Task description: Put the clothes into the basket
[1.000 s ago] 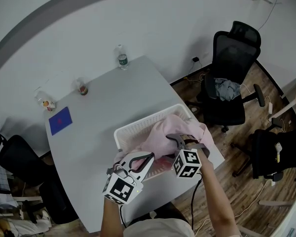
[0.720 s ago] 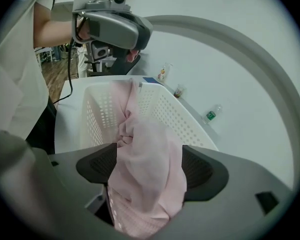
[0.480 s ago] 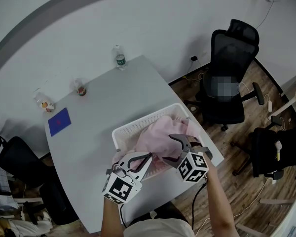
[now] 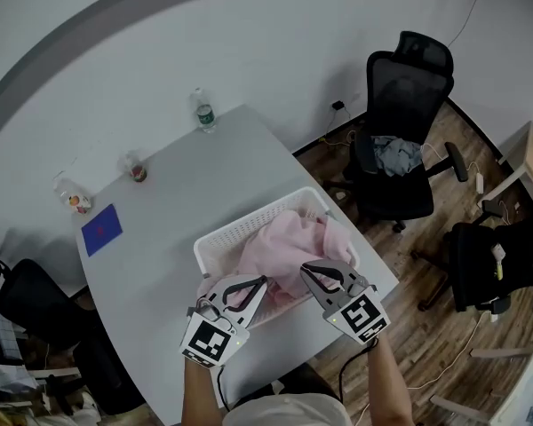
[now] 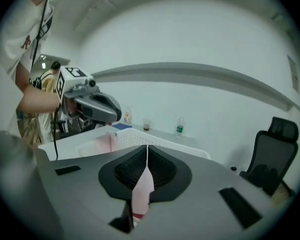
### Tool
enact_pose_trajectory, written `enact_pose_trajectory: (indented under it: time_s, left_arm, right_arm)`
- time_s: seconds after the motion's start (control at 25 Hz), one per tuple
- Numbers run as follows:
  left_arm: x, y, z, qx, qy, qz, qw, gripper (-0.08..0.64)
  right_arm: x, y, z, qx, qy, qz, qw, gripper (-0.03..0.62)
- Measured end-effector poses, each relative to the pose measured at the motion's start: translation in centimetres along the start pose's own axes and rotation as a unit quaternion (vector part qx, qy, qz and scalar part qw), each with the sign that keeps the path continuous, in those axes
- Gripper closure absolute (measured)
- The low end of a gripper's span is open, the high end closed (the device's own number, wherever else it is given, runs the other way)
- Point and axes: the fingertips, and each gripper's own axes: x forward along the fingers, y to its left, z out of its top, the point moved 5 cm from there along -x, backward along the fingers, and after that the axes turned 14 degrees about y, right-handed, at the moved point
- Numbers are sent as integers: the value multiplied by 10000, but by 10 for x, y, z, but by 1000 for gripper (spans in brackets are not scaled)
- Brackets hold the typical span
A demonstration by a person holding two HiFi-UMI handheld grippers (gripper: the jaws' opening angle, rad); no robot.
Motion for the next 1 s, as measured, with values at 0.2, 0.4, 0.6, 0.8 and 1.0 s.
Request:
enact_pose_trajectory:
  time_s: [0.2,0.4,0.6,0.8,1.0]
  left_arm:
    - [-10,4,8,-180,-350,-53,9992,554]
    - [-28,8,21,-676,-763,-127,9947,554]
    - [-42,6,20,-833,-904,-199,9922,554]
    - [-45,3,14,-912,-908,-243,9914,554]
    - [-46,2,13,-900,-909,-248,9915,554]
  right_arm:
    - [-25,4,12,640,-755,239,9948,588]
    - [-53,7,31,751,-1284,218,9886,588]
    - [-62,20,31,813,-1476,259,9854,588]
    - [-58,26,22,921,-1477,229,9845,589]
    - [-59,26,22,923,-1513,185,9840,589]
